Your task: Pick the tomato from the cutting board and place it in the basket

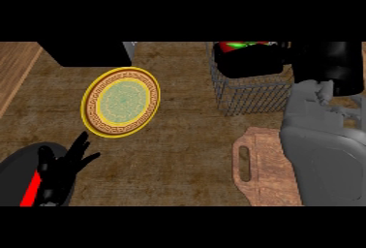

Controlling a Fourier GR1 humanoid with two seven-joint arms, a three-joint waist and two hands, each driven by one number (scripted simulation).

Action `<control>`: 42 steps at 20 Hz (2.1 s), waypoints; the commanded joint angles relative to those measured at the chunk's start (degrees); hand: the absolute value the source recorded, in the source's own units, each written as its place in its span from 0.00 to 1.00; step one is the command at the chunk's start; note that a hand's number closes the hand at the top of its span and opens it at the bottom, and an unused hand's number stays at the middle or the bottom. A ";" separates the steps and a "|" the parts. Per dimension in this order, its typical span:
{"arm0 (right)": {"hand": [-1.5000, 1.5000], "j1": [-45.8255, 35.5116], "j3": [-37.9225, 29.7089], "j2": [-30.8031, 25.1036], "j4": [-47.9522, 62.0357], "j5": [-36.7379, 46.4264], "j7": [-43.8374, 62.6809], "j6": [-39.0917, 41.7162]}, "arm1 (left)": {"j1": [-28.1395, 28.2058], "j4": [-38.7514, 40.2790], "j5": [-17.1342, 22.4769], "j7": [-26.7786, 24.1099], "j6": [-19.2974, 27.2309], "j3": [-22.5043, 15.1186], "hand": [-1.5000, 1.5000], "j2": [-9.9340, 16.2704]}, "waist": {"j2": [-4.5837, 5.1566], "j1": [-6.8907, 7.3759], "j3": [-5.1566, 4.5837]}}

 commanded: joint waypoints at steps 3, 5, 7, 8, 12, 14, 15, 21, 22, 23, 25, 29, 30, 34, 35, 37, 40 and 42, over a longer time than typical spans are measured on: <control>1.00 -4.02 -4.14 -1.91 13.53 -0.73 -5.97 -2.24 | -0.18 3.65 -0.52 1.83 -1.25 0.11 0.50 0.22 | 0.51 0.45 -0.44; 1.00 -0.61 -5.65 -3.81 14.85 -2.22 -11.17 -3.19 | 3.50 0.87 -0.87 0.55 -0.54 -0.60 0.50 -1.00 | 0.41 0.47 -0.41; 1.00 -0.19 -5.02 -1.69 15.60 -1.98 -11.01 -4.88 | -0.61 3.07 -2.74 2.28 1.15 -1.96 0.50 -2.83 | 0.37 -0.07 -0.42; 1.00 -5.23 -9.61 -4.20 22.54 -5.25 -14.47 -4.54 | 1.06 2.18 -1.16 1.53 -0.36 -0.66 0.50 -1.66 | 0.56 0.64 -0.43; 1.00 -0.31 -10.71 -1.94 22.68 -7.12 -17.34 -8.43 | 0.35 3.50 -1.51 1.38 -0.99 -0.30 0.50 -1.83 | 0.40 0.08 -0.42; 1.00 -1.08 -12.87 1.00 27.04 -8.58 -19.88 -13.83 | 0.68 4.03 -2.84 -0.06 0.28 -0.80 0.50 -2.68 | 0.59 0.51 -0.42; 1.00 0.29 -14.15 -0.76 24.65 -10.46 -20.14 -11.99 | 3.33 4.04 -1.90 -2.27 -1.97 0.65 0.50 -0.72 | 0.38 0.21 -0.42; 1.00 3.83 -16.07 -3.15 31.44 -13.33 -30.37 -13.57 | 2.60 -2.46 -1.80 4.72 -0.73 0.81 0.50 -0.58 | 0.28 0.17 -0.38; 1.00 5.15 -14.88 -1.63 31.55 -12.47 -31.26 -14.95 | 2.02 3.31 -3.30 0.50 -0.37 -0.21 0.50 -2.70 | 0.35 -0.03 -0.41; 1.00 0.79 -17.29 -3.40 36.70 -14.10 -31.31 -14.37 | -0.94 1.66 -2.48 4.02 0.04 0.45 0.50 -2.62 | 0.43 0.21 -0.40; 1.00 5.04 -13.93 -6.58 36.77 -4.74 -27.46 -16.41 | 0.94 3.15 -2.70 1.80 -0.78 -0.11 0.50 -2.53 | 0.57 -0.27 -0.50; 1.00 6.20 -13.76 -9.61 38.87 -5.75 -31.62 -13.32 | -0.10 2.70 -2.51 2.35 -1.37 1.02 0.50 -1.87 | 0.39 -0.13 -0.42; 1.00 5.10 -14.62 -11.28 42.51 -5.85 -34.93 -13.78 | 1.38 1.47 -2.73 1.55 -1.99 0.52 0.50 -1.68 | 0.52 0.38 -0.40; 0.00 6.28 -13.09 -11.36 40.71 -5.00 -36.29 -13.81 | 0.99 2.49 -2.05 2.46 -2.14 1.80 0.50 -1.94 | 0.34 -0.07 -0.42; 0.00 6.29 -14.24 -12.31 42.65 -6.14 -38.92 -13.90 | 4.12 0.27 -2.62 0.72 -2.70 0.99 0.50 -1.93 | 0.35 0.22 -0.40; 0.00 5.04 -14.55 -12.23 41.81 -6.59 -38.50 -14.21 | -0.32 2.63 -4.94 2.66 -0.22 -0.28 0.50 -3.91 | 0.30 -0.18 -0.41; 0.00 5.86 -16.86 -13.27 37.43 -9.44 -37.32 -13.42 | 1.07 3.69 -5.35 0.45 0.39 -0.01 0.50 -5.05 | 0.15 -0.60 -0.43; 0.00 6.33 -18.74 -14.15 39.85 -10.35 -39.86 -15.48 | 1.23 0.61 -2.21 4.02 -2.82 2.78 0.50 -1.67 | 0.26 -0.11 -0.40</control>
